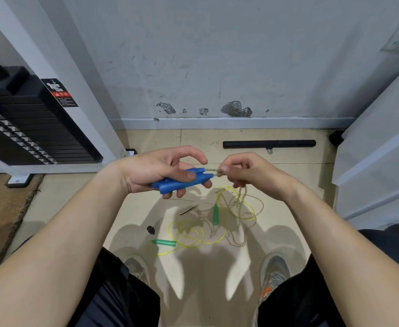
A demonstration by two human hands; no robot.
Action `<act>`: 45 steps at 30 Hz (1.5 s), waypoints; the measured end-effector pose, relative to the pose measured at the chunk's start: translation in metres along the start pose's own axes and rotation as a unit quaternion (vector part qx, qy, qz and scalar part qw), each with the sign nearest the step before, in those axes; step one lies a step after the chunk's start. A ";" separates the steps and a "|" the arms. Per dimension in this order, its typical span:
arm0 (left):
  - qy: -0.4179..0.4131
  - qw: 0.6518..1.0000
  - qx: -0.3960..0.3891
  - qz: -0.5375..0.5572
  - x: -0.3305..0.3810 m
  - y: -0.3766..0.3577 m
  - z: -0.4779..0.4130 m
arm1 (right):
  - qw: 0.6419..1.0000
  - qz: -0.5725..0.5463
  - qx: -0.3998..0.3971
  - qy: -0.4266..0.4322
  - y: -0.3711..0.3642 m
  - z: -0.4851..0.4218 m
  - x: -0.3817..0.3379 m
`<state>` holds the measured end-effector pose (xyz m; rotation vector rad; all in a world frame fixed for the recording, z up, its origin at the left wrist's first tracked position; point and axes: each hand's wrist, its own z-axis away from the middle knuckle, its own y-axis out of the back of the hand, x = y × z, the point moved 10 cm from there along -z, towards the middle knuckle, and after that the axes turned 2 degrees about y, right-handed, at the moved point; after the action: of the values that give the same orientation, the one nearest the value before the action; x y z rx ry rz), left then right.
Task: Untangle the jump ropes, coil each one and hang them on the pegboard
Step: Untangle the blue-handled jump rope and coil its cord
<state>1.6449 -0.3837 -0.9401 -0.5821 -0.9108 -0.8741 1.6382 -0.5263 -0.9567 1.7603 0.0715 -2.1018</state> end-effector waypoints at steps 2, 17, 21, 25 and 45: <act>0.011 0.999 -0.011 -0.041 -0.007 0.000 0.001 | 1.000 -0.002 0.017 -0.003 0.004 0.002 0.000; -0.051 0.994 0.047 -0.082 -0.012 -0.010 -0.025 | 0.998 -0.004 0.060 0.020 0.013 0.001 -0.010; -0.047 0.991 0.033 -0.118 -0.017 -0.012 -0.026 | 0.998 0.010 0.057 0.017 0.014 0.000 -0.007; -0.070 0.992 0.037 -0.095 -0.010 -0.014 -0.026 | 0.998 0.042 0.044 0.030 0.012 0.001 -0.013; -0.051 0.996 0.068 -0.026 -0.024 -0.026 -0.041 | 0.998 0.060 0.020 -0.006 0.006 -0.003 -0.001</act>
<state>1.6323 -0.4189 -0.9795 -0.4914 -1.0733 -0.8277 1.6435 -0.5305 -0.9556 1.7297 -0.0780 -2.0397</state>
